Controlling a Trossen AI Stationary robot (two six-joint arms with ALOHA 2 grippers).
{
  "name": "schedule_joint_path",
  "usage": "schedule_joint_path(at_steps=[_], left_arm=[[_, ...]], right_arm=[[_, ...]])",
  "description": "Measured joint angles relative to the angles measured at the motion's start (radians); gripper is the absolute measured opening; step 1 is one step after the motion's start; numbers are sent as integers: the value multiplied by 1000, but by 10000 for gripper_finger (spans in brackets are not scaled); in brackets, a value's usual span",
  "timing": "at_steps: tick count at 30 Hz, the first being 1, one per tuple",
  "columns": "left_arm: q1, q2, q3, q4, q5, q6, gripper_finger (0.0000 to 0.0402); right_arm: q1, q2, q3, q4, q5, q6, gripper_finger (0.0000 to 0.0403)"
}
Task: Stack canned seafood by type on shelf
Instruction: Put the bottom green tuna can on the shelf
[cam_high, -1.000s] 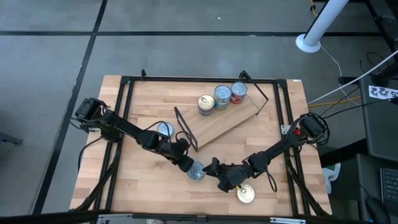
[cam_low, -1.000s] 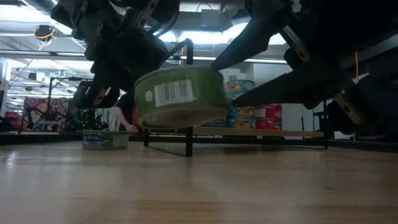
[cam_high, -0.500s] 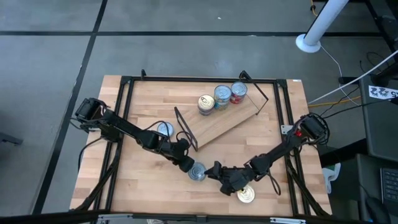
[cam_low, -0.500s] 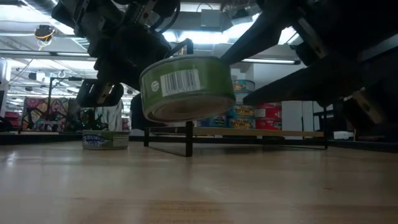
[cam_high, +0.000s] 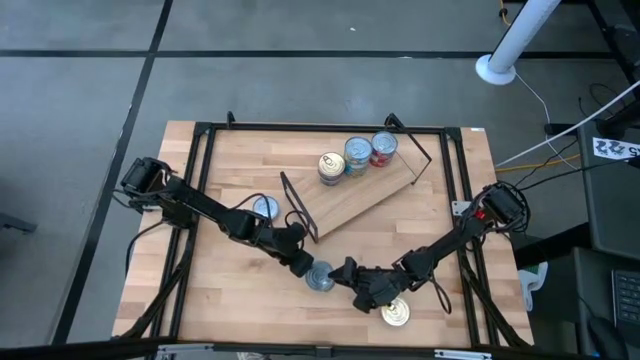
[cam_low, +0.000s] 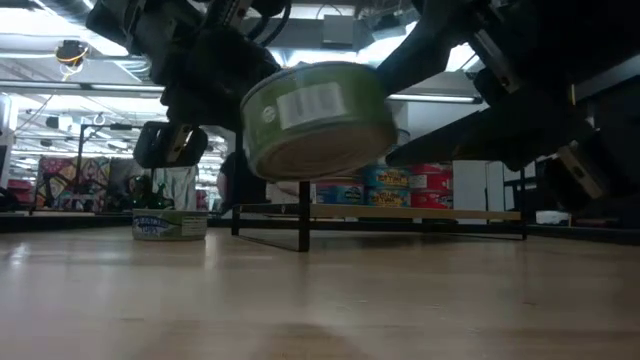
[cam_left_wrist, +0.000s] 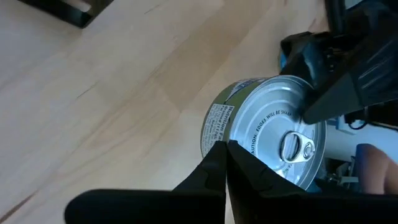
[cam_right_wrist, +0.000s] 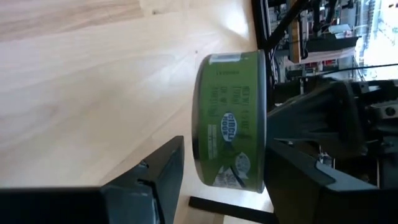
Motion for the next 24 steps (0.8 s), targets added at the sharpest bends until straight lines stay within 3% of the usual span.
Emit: schedule_joint_path(at_steps=[11,19,24], left_arm=[[0,0,0,22,-1,10,0],[0,0,0,22,-1,23,13],[0,-1,1,24,0,84,40]], right_arm=[[-1,0,0,4,1,0,198],[-1,0,0,6,0,0,124],[-1,0,0,4,5,0,118]])
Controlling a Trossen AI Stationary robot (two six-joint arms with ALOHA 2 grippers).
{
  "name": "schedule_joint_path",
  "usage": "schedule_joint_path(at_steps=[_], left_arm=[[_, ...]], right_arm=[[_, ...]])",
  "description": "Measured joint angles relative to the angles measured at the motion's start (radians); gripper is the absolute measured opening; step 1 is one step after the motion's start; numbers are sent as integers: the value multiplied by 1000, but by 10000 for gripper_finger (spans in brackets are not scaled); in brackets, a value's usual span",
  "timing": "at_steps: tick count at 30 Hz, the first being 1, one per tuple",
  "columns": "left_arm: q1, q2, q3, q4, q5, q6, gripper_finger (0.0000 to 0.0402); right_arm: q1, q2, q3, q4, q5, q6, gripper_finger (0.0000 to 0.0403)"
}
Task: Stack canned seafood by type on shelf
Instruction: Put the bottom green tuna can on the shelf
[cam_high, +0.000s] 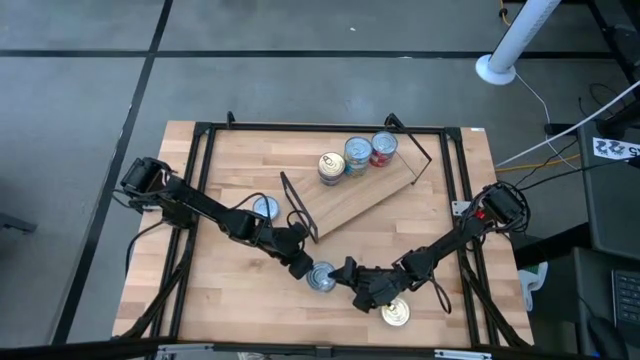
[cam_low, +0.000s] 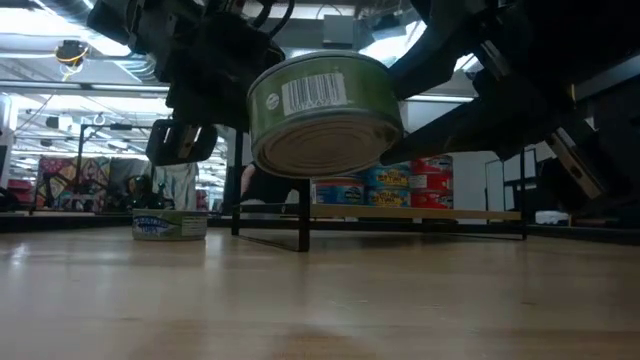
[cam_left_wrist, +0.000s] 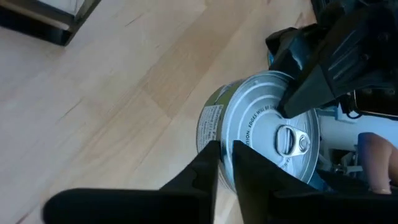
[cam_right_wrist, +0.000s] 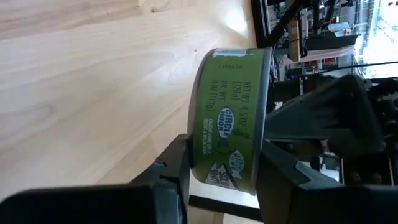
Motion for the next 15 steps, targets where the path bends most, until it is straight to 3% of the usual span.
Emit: schedule_joint_path(at_steps=[9,15], left_arm=[[0,0,1,-6,1,79,137],[1,0,1,-7,29,151,163]], right_arm=[[1,0,0,-12,71,11,132],[4,0,0,-76,147,15,131]])
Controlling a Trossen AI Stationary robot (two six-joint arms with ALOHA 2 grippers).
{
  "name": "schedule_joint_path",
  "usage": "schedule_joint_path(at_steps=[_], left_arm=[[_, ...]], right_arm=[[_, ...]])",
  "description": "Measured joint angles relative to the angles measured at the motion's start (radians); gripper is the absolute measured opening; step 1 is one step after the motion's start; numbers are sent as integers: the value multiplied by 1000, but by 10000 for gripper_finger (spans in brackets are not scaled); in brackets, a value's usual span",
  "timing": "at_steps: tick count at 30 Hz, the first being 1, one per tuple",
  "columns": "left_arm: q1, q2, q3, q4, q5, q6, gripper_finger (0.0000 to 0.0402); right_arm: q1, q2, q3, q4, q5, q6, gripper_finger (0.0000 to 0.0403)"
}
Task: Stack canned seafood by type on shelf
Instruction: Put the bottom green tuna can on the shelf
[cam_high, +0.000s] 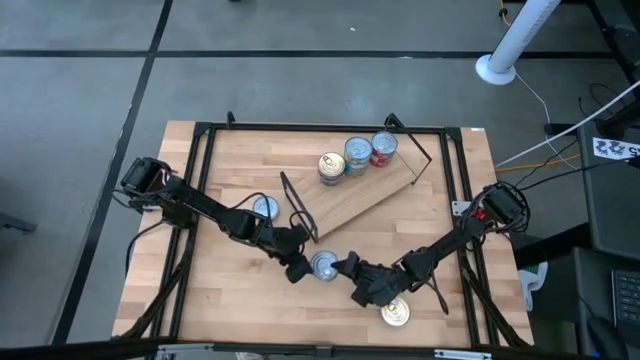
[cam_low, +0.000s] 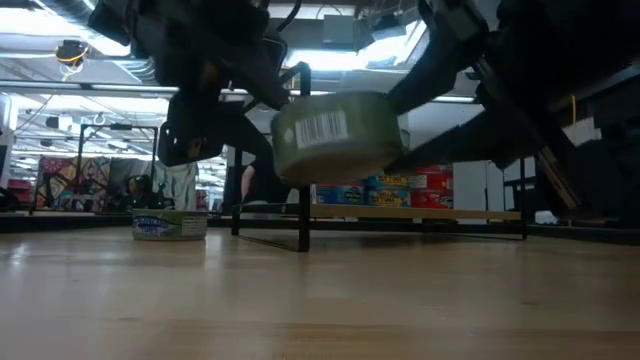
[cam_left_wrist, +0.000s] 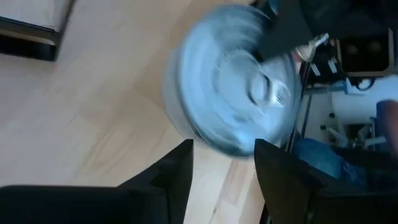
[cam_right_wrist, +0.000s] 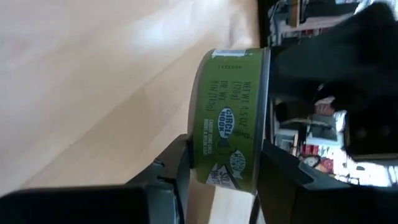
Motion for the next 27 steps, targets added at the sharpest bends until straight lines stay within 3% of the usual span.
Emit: schedule_joint_path(at_steps=[18,27], left_arm=[[0,0,0,-4,20,28,155],[0,0,0,-1,20,29,155]], right_arm=[[41,-51,0,-299,185,171,130],[-30,-56,0,-368,223,180,129]])
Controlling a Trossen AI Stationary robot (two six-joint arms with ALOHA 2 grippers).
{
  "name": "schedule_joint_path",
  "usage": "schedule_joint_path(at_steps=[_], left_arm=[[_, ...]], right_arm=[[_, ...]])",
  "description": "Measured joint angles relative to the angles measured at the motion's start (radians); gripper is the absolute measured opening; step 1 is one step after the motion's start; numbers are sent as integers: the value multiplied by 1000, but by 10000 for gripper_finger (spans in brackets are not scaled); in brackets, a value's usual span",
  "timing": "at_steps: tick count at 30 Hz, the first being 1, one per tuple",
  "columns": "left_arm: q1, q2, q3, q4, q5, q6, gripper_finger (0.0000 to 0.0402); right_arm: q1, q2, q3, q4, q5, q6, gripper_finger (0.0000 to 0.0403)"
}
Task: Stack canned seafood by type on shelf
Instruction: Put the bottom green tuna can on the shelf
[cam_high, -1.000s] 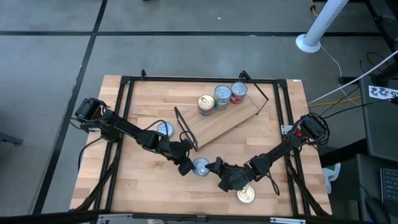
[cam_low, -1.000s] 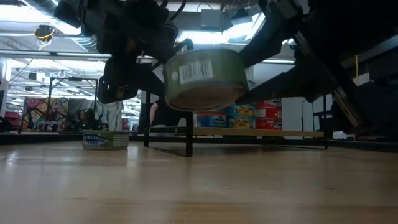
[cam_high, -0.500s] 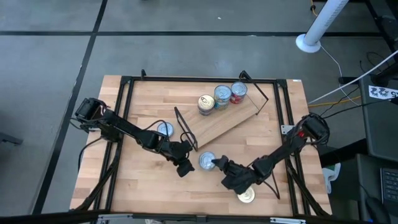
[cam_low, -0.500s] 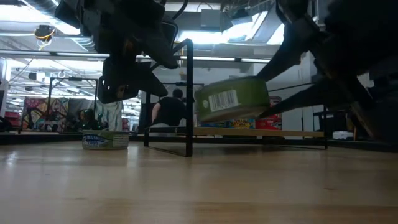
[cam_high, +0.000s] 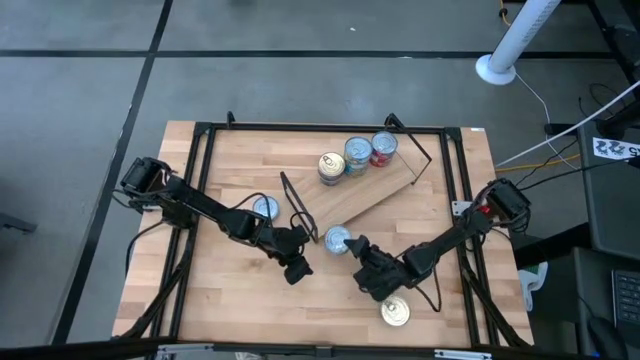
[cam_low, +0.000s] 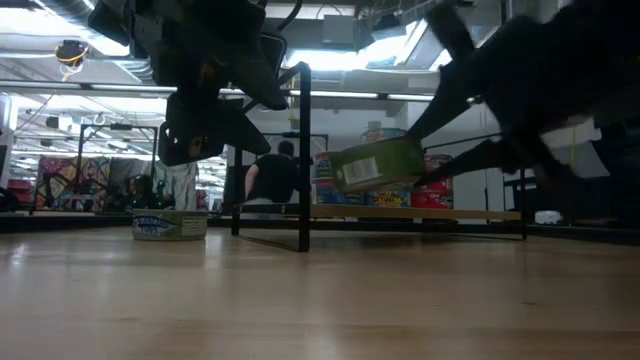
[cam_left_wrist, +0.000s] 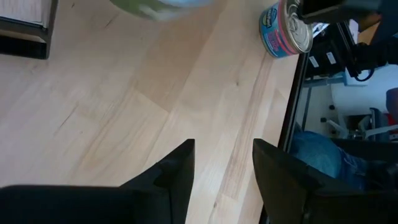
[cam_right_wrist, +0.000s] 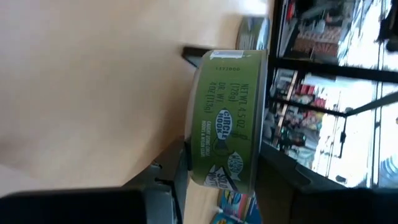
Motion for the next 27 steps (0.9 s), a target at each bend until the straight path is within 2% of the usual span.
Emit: schedule_joint_path(at_steps=[10,18,27], left_arm=[[0,0,0,0,0,24,155],[0,0,0,0,0,36,155],[0,0,0,0,0,36,155]], right_arm=[[-139,0,0,16,-43,2,129],[-243,-4,3,48,-171,7,130],[-323,0,0,57,-216,-1,177]])
